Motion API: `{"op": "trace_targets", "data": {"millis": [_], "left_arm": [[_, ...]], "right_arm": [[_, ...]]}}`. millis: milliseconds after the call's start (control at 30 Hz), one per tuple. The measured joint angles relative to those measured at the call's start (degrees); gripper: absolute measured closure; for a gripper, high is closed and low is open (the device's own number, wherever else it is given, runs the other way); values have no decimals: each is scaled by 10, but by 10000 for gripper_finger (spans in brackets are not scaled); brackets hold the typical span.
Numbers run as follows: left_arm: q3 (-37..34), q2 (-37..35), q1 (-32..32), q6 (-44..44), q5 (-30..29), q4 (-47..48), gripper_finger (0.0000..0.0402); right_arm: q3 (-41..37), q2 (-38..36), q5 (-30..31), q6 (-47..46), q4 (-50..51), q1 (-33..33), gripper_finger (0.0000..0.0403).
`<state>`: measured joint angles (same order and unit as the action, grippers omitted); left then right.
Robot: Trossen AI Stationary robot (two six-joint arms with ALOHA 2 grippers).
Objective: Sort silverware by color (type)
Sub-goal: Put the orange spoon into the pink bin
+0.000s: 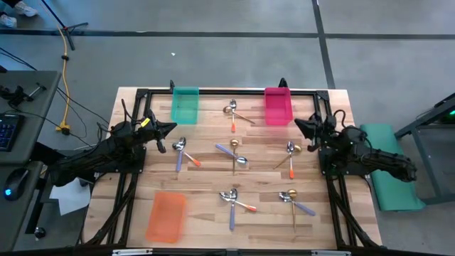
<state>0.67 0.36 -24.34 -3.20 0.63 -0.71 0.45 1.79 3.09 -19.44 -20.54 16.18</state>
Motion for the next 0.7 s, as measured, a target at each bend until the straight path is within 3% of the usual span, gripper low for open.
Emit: {"op": "trace_targets", "data": {"millis": [200, 400, 700], "left_arm": [[0, 0, 0, 0, 0, 0, 401], [0, 0, 0, 0, 0, 0, 401], [0, 0, 0, 0, 0, 0, 401]], "right_arm": [[0, 75, 9, -3, -38, -43, 402], [15, 189, 14, 40, -88, -130, 402], [127, 389, 100, 60, -149, -238, 402]]}}
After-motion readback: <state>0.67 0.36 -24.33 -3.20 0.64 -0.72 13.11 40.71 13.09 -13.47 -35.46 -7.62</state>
